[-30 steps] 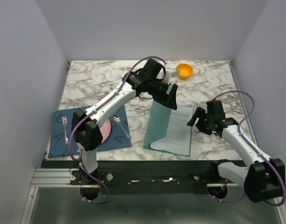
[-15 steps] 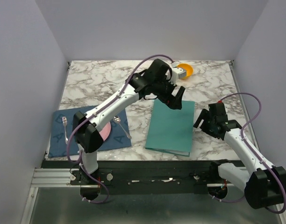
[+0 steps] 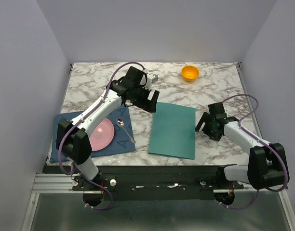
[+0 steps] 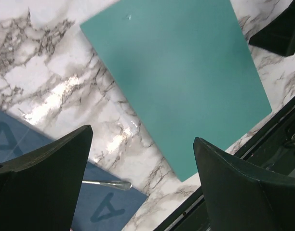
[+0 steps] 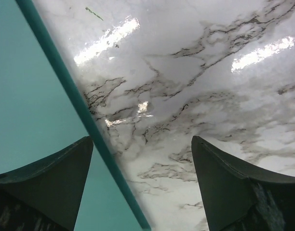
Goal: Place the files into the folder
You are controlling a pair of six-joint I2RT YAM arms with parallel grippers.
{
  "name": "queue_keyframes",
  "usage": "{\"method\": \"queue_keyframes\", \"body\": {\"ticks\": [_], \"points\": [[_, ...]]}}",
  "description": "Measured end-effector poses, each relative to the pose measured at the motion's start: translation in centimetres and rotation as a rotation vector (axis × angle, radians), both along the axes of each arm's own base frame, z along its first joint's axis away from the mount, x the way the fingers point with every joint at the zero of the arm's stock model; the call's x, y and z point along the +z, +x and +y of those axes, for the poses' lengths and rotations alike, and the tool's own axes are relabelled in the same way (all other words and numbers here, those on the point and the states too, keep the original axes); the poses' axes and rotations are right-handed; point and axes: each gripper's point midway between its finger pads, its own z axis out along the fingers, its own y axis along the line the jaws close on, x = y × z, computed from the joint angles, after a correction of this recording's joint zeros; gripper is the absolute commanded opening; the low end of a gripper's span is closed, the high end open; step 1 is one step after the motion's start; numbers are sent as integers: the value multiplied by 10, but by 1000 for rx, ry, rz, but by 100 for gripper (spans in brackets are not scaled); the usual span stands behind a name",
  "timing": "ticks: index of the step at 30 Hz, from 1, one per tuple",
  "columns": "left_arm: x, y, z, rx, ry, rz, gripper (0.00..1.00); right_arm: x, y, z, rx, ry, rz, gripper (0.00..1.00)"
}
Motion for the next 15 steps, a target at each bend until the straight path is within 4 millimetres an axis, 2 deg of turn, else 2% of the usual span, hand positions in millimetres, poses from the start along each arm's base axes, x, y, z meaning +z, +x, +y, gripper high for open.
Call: {"method": "queue_keyframes", "body": {"ticks": [4, 5, 6, 15], "points": [[-22, -12, 8, 2, 38, 45, 99, -4, 12, 4, 3, 8, 13, 91], [-24, -15, 11, 3, 44, 49, 99, -3, 19, 7, 7, 17, 12, 94], [-24, -17, 12, 5, 46, 48, 99, -3, 27, 10, 11, 28, 7, 100], [-17, -25, 20, 9, 36, 13, 99, 2, 78, 51, 79, 205, -70, 100]]}}
